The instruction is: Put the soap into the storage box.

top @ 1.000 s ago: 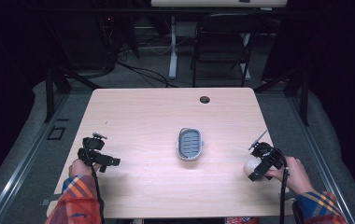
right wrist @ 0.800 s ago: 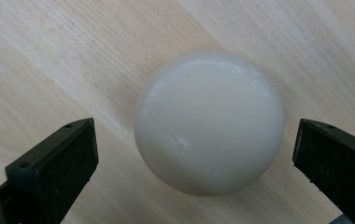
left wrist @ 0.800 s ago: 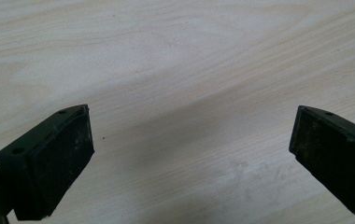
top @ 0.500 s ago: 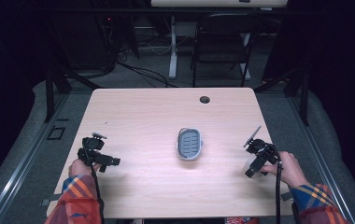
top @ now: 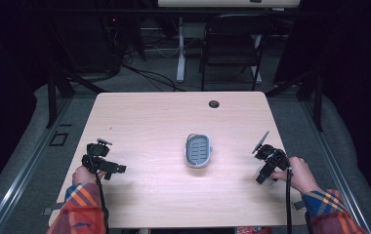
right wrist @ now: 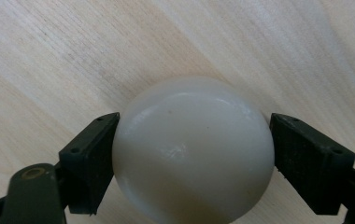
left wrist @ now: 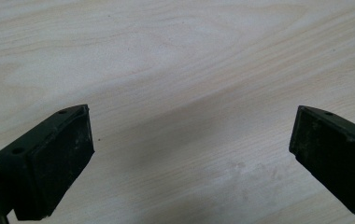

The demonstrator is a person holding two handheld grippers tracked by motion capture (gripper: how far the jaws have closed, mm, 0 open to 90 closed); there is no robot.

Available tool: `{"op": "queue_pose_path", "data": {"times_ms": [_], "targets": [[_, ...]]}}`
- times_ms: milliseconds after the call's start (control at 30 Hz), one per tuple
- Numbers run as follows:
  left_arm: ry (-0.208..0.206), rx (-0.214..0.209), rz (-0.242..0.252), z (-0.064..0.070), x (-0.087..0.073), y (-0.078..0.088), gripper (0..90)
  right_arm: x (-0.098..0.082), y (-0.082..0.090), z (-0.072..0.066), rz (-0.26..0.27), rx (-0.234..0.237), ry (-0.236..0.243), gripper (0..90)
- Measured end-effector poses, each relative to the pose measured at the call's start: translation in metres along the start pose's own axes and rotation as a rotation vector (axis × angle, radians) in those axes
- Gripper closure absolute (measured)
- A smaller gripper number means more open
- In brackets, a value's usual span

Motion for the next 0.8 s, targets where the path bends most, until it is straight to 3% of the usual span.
{"op": "queue_pose_path", "data": {"times_ms": [33, 67, 133, 167, 200, 233, 267, 400, 467, 567, 700, 733, 800], "targets": [[0.000, 0.001, 0.000, 0.000, 0.000, 0.000, 0.0, 0.001, 0.001, 0.001, -0.013, 0.006, 0.014, 22.4], [-0.001, 0.001, 0.000, 0.000, 0.000, 0.000, 0.0, -0.001, -0.003, -0.002, 0.030, 0.029, -0.021, 23.1], [0.000, 0.000, -0.001, 0.000, 0.000, 0.000, 0.0, -0.001, -0.004, -0.003, 0.046, 0.030, -0.036, 23.2], [0.000, 0.001, 0.000, 0.000, 0.000, 0.000, 0.0, 0.001, 0.001, 0.000, -0.019, 0.001, 0.013, 23.3], [-0.001, 0.001, -0.002, 0.001, 0.000, 0.000, 0.0, 0.001, 0.002, 0.000, -0.030, -0.007, 0.021, 23.4], [-0.001, 0.002, 0.000, 0.001, 0.000, 0.000, 0.0, 0.001, 0.002, 0.000, -0.030, -0.007, 0.021, 23.4], [-0.005, 0.001, -0.001, 0.001, 0.000, 0.000, 0.0, 0.000, -0.001, -0.001, 0.006, 0.003, -0.006, 23.4], [-0.005, 0.001, 0.001, 0.001, 0.001, 0.001, 0.0, 0.001, 0.002, -0.001, -0.024, -0.014, 0.017, 23.5], [-0.004, 0.003, 0.001, 0.001, 0.000, 0.001, 0.0, 0.000, 0.001, -0.002, 0.004, -0.006, 0.006, 23.5], [-0.004, 0.003, 0.002, 0.001, 0.001, 0.002, 0.0, 0.000, 0.004, -0.002, -0.015, -0.008, 0.021, 23.6], [-0.007, 0.000, 0.002, 0.001, 0.001, 0.002, 0.0, 0.000, 0.005, -0.004, 0.016, 0.007, 0.008, 23.6], [-0.008, 0.001, 0.001, 0.001, 0.001, 0.002, 0.0, 0.000, 0.007, -0.003, -0.001, -0.007, 0.028, 23.6], [-0.008, 0.001, 0.001, 0.001, 0.001, 0.002, 0.0, 0.000, 0.008, -0.004, -0.007, -0.005, 0.025, 23.6]]}}
Point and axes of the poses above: each handheld gripper's, and its own axes: y roughly backward along the jaws, x roughly out of its top, z roughly to its right, the point moved 2 cm from there along -y, roughly forward along the jaws, and after that the axes turned 11 degrees about -y, right-handed, at the moved point
